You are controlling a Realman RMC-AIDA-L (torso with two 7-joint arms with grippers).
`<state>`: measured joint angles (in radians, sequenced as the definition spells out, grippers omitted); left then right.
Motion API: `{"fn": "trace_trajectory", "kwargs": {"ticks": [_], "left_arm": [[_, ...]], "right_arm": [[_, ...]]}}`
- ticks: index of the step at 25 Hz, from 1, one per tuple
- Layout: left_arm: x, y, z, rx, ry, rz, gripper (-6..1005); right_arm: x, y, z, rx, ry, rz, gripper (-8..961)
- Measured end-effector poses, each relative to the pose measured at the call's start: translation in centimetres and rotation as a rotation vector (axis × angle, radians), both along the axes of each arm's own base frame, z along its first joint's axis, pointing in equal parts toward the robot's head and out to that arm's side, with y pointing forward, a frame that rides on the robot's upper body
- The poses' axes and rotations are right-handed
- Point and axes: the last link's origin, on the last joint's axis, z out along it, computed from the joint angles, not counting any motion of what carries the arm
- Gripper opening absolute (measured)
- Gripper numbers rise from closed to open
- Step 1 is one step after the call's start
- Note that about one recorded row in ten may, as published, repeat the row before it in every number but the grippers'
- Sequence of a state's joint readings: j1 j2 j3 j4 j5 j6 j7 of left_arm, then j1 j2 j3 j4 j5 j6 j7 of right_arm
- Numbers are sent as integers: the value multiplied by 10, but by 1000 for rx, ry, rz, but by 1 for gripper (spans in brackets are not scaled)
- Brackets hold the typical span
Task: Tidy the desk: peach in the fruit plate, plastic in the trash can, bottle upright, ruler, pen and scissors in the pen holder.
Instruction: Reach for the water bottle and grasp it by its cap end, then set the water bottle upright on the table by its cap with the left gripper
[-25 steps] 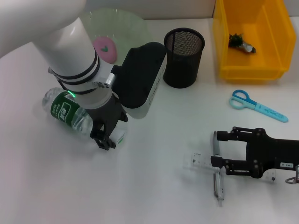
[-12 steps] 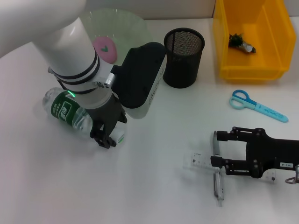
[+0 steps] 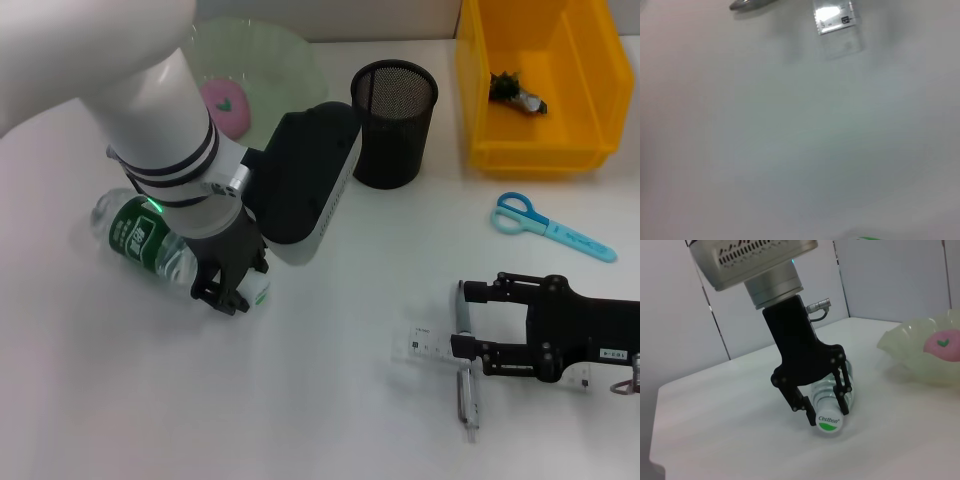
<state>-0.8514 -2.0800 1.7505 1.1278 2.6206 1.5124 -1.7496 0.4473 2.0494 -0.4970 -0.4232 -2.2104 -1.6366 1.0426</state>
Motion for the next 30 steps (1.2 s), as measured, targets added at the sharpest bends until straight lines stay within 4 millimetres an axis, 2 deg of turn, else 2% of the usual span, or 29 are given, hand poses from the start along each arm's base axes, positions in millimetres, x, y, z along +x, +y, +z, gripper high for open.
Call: {"fn": "trace_trajectory", "kwargs": {"ticks": [6,23,30], "left_arm": [[2,-1,0,-3,-4,-2,446],[3,-1,1,7,-14,7,443],[10,0,7,14,-70,36,442]], "right_arm": [[0,0,0,0,0,0,744],[1,-1,0,-1,1,-3,744],[1,-2,-1,-1,2,-5,744]]}}
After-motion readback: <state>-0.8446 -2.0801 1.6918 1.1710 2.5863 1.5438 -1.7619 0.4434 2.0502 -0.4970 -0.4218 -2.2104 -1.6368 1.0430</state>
